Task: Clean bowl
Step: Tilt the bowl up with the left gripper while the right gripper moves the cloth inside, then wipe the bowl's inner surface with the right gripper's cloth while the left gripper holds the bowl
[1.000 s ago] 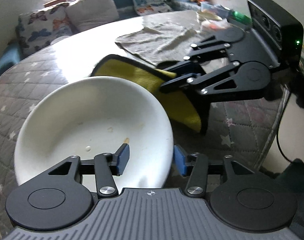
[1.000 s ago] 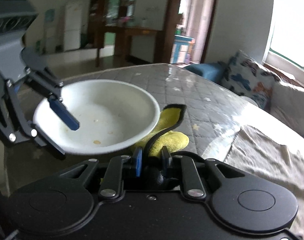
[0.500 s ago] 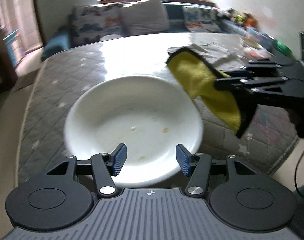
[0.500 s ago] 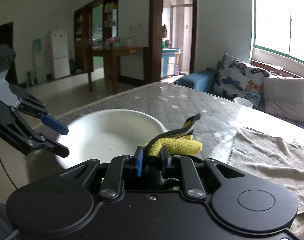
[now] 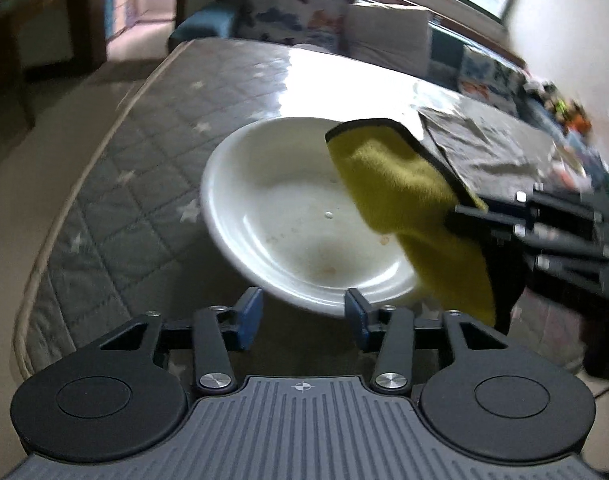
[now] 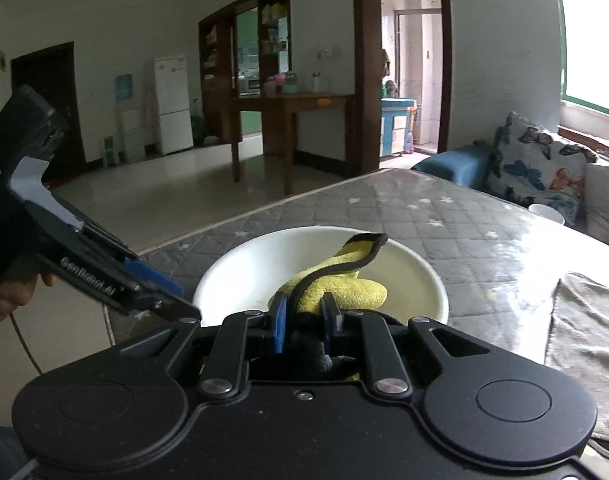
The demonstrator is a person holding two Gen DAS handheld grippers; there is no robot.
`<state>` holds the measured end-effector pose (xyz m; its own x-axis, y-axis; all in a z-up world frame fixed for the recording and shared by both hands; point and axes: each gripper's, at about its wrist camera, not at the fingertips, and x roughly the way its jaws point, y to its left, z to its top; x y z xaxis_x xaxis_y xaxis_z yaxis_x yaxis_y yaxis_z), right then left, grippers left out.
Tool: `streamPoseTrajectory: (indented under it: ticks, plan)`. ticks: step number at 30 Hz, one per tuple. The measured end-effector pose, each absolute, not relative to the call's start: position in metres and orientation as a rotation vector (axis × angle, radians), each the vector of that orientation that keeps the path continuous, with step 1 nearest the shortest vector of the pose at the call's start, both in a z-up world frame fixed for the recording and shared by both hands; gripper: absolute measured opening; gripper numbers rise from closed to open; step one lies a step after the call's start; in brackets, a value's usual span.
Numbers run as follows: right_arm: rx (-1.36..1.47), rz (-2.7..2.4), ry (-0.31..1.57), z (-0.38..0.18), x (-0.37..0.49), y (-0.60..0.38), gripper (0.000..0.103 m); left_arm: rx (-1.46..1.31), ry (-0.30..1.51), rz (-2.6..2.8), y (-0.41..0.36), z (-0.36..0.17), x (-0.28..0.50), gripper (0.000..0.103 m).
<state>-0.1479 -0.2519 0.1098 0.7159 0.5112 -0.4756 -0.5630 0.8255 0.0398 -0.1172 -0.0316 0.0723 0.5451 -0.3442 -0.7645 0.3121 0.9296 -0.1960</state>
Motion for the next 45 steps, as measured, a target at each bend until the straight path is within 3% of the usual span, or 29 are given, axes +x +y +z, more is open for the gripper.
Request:
streamPoseTrajectory:
  ticks: [20,45]
  plan:
    - [-0.22,0.608,0.547,0.098,-0.155,-0.212,0.019,-0.33,1.001,-0.264,-0.024,0.047,-0.102,0.036]
    - [-0.382,0.476,0.589,0.079,-0.135,-0.232,0.019,-0.105,0.952,-0.242,-0.039,0.056,-0.076,0.03]
